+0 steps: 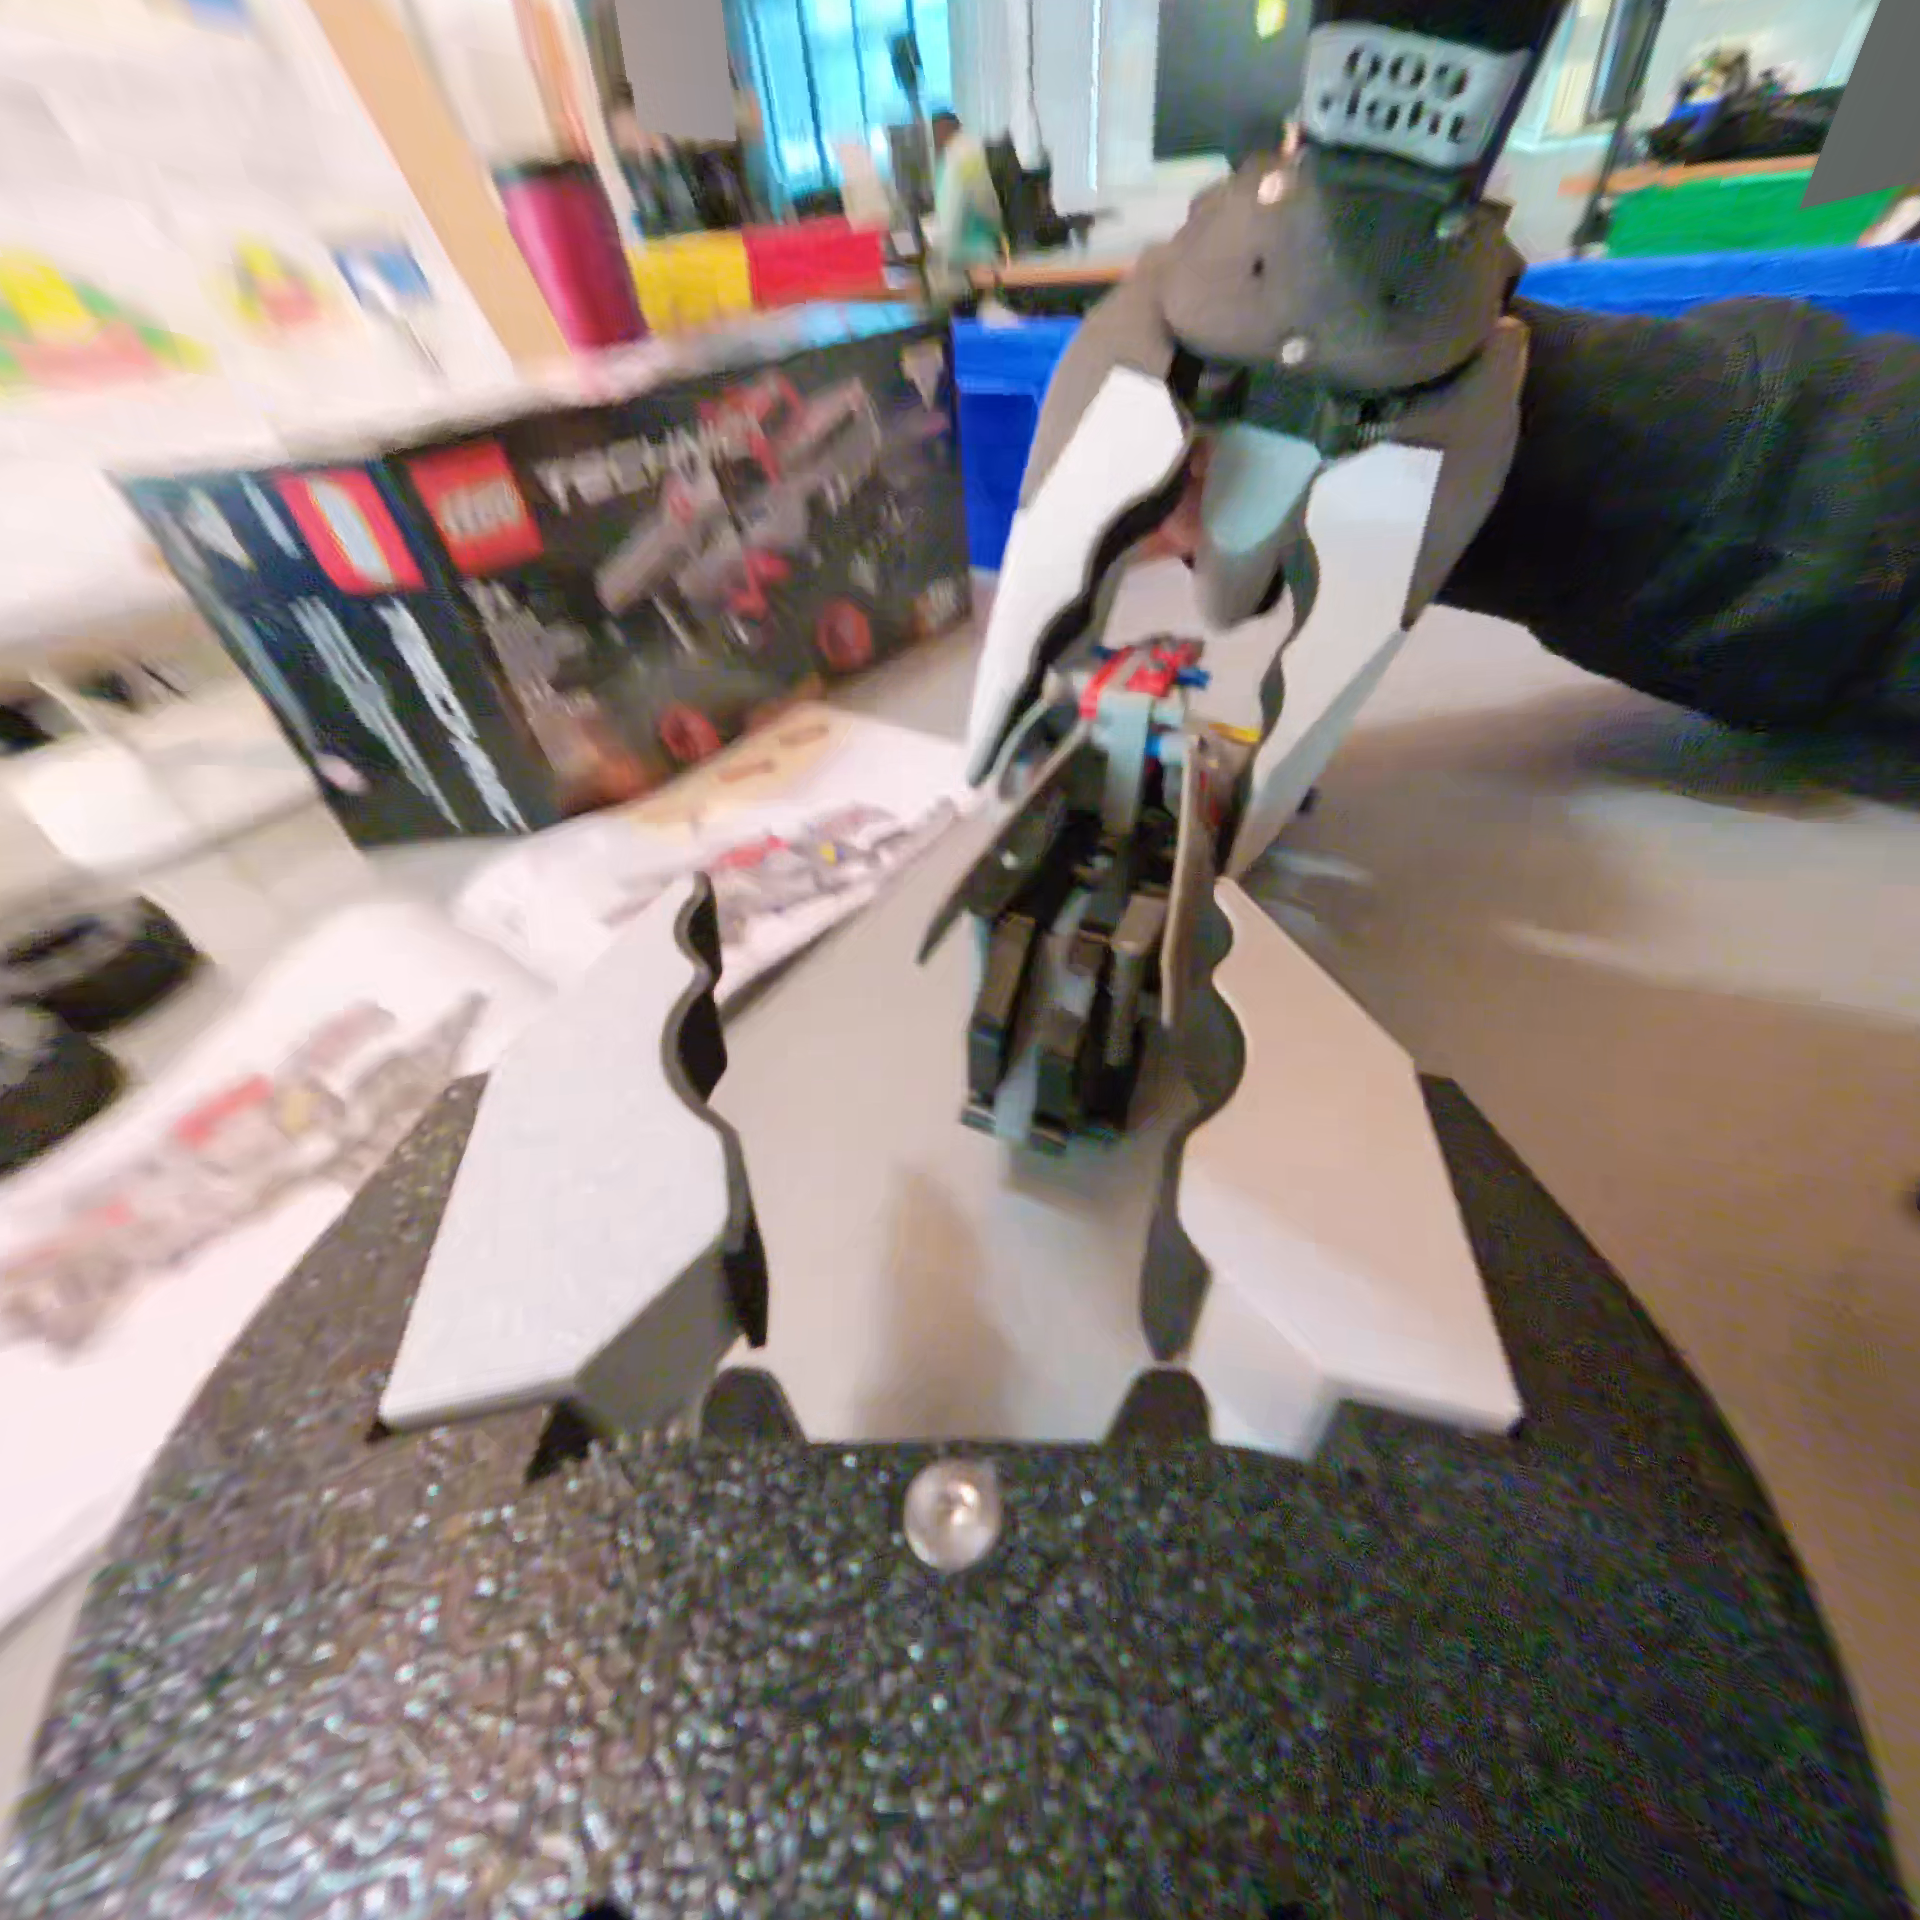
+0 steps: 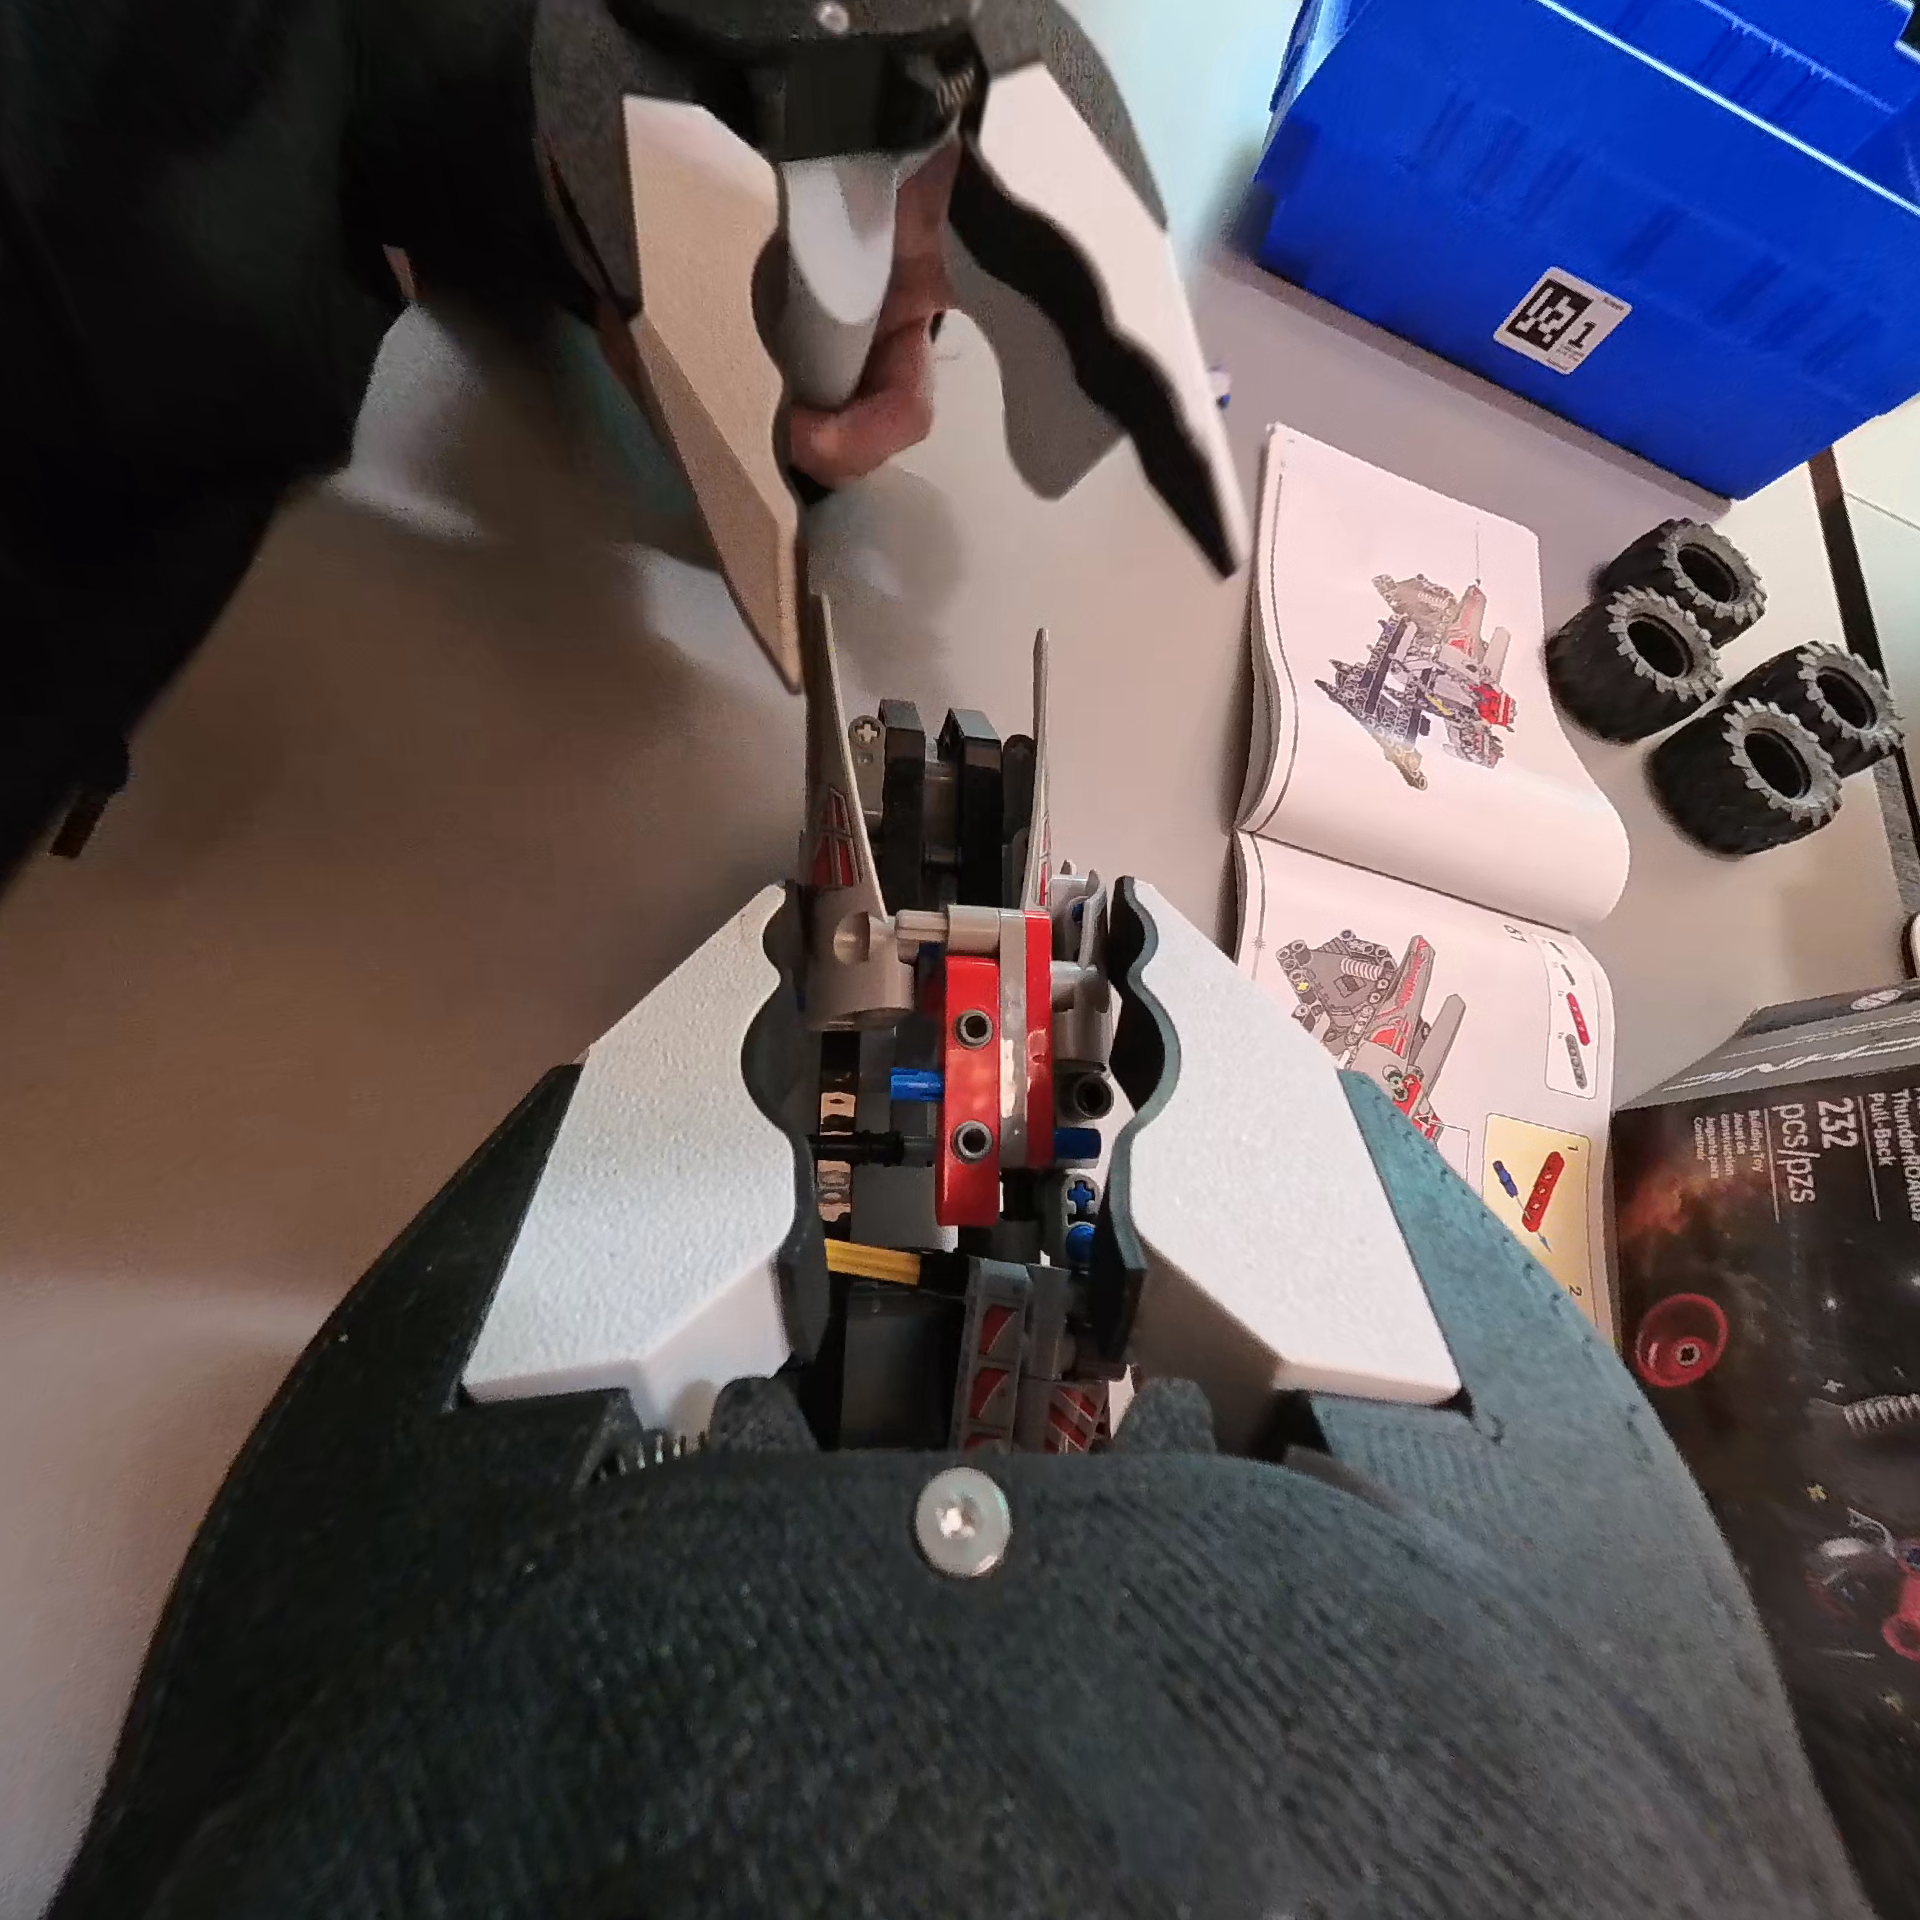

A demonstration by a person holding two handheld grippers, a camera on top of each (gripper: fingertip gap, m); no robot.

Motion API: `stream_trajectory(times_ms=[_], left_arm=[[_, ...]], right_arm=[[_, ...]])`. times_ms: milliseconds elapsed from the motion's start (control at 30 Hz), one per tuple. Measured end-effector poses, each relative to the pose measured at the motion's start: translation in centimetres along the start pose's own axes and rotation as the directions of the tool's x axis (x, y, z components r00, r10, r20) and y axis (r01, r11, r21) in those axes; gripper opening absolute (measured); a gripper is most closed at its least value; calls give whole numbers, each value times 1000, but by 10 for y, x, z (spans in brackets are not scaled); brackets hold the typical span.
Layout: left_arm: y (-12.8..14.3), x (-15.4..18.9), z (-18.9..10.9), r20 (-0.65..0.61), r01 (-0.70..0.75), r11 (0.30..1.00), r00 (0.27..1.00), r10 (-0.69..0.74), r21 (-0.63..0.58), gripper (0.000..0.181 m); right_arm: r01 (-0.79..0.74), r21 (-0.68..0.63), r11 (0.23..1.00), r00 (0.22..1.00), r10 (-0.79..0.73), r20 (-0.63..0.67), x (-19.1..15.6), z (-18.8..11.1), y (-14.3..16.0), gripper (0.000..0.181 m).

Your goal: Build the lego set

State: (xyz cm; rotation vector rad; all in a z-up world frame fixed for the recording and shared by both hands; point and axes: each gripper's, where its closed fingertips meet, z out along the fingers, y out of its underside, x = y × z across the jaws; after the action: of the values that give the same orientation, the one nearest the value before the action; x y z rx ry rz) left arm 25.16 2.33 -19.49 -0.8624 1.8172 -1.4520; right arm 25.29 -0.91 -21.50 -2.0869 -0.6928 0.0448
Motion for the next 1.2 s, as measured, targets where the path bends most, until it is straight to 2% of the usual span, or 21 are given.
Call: stream_trajectory(times_ms=[100,200,333,433,467,867,1200], left_arm=[[26,15,-1,-108,179,964,973,-203,-196,88],[32,25,4,-131,295,921,933,-335,-256,88],[28,32,17,-118,317,916,928,-353,-247,86],[28,32,22,-94,353,904,919,-384,-241,63],[30,31,23,-86,353,900,919,-385,-254,61],[36,32,22,-22,251,929,963,-267,-271,58],[38,30,23,-40,240,928,964,-261,-284,57]], right_arm=[[-3,4,1000,1000,3,1,0,0,0,58],[-6,5,1000,1000,6,2,0,0,0,58],[-13,8,1000,1000,13,2,1,1,0,57],[-19,14,1000,1000,19,4,0,1,0,58],[-20,15,1000,1000,20,4,1,1,-1,58],[-17,34,999,1000,16,7,-1,3,-3,57],[-28,25,999,1000,28,0,0,4,-3,58]])
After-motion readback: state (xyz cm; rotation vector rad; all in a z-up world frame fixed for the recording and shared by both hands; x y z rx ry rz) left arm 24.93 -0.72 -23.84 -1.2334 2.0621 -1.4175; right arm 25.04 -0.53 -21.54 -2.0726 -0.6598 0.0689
